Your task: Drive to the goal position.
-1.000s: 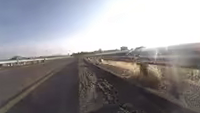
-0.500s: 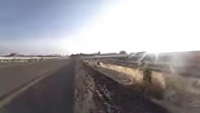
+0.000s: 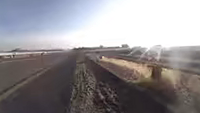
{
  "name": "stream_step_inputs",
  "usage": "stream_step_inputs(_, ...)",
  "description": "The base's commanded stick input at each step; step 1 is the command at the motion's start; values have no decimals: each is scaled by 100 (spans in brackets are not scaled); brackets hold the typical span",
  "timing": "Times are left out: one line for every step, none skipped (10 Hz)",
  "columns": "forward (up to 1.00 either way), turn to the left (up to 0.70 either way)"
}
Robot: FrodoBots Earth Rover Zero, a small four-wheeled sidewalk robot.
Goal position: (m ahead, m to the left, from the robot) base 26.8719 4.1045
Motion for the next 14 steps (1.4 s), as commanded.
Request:
stream_step_inputs(45, 0)
stream_step_inputs(43, 0)
stream_step_inputs(43, 11)
stream_step_inputs(43, 40)
stream_step_inputs(41, 41)
stream_step_inputs(41, 20)
stream_step_inputs(41, 0)
stream_step_inputs(41, 0)
stream_step_inputs(48, 0)
stream_step_inputs(50, 0)
stream_step_inputs(50, 0)
stream_step_inputs(50, 0)
stream_step_inputs(50, 0)
stream_step_inputs(50, 0)
